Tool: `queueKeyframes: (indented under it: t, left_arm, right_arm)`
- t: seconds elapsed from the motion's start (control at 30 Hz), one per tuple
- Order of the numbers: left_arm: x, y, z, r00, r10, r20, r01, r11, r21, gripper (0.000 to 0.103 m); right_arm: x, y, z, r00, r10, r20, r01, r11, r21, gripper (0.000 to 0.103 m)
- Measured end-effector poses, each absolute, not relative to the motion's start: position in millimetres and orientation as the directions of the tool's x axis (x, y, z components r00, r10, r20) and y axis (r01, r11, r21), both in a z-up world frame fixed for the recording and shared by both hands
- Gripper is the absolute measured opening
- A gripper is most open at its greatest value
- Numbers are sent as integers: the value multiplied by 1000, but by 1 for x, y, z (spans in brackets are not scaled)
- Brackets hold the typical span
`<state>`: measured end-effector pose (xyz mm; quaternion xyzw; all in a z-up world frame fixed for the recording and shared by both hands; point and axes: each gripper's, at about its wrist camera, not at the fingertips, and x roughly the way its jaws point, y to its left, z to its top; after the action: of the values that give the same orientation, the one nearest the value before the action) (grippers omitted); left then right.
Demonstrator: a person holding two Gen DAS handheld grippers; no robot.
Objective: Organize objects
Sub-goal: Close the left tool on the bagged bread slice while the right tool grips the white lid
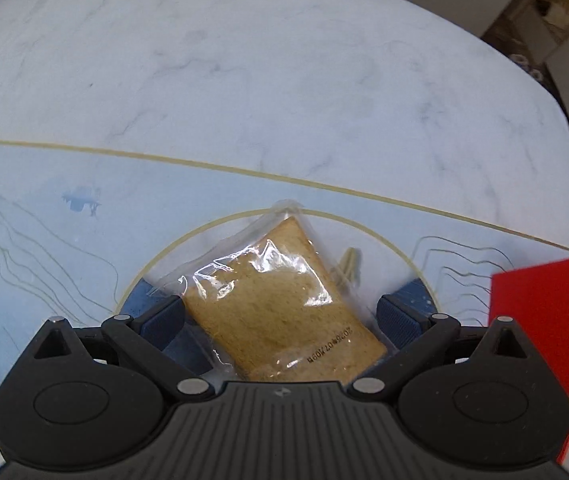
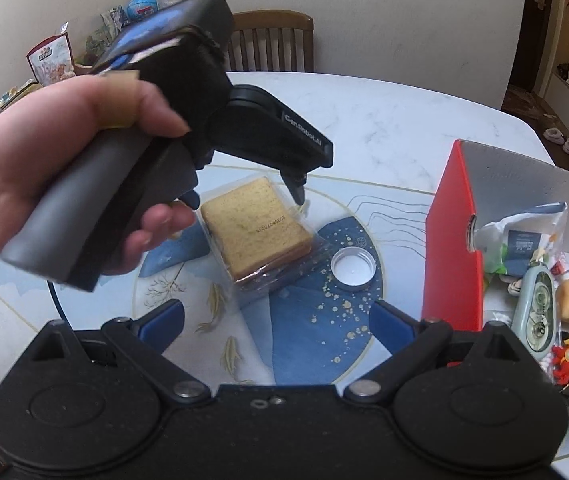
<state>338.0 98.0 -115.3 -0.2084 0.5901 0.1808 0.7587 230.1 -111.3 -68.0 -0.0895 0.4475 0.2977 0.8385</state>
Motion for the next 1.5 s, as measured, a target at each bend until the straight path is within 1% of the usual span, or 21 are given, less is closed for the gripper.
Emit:
queueKeyframes:
  t: [0.17,0.27,0.33,0.43,0.57,0.7,0.8,0.97,1.17,1.3,1.37,1.5]
  left_arm:
    - [346,98,-121,210,62,-976,-582,810,-74,102]
    - [349,96,-122,203,79,-976,-590,805,-57,102]
    - [350,91,-125,187,105,-977,-577,816,-22,102]
    - [348,84,-135,165,140,-976,-532,846,31,103]
    - [339,91,-136,194,116,-974,-491,871,6,103]
    - [327,98,-137,234,91,-968,-374,927,-3,103]
    - [313,112,-138,258,56,-964,-317,948,-30,103]
    - [291,129,-136,311,39,-950,-207,978,-28,103]
    - [271,141,-134,384,42,-923,-133,991,-10,103]
    - [257,146,-134,419,56,-906,-107,994,12,103]
    - [253,149,-133,428,61,-902,-106,994,16,103]
    - [249,161,-137,434,43,-900,-142,990,-21,102]
  right_arm:
    - [234,-114,-71,416,419,-807,-574,809,125,99]
    - [237,-116,-73,412,415,-811,-569,813,127,99]
    - [239,-117,-75,410,415,-812,-563,816,133,99]
    - [240,-118,-76,406,418,-812,-560,816,141,99]
    - [240,-118,-76,406,418,-812,-559,817,142,99]
    - [242,-114,-78,415,411,-812,-561,818,127,99]
    - [243,-109,-79,408,416,-813,-570,811,129,98]
    - [246,-95,-87,430,391,-814,-565,820,95,97]
    - [266,-88,-108,503,309,-807,-430,900,76,93]
    - [282,-86,-124,519,240,-820,-331,941,66,85]
    - [289,-86,-131,516,228,-826,-301,951,75,80]
    - [296,-85,-143,515,185,-837,-270,962,47,72]
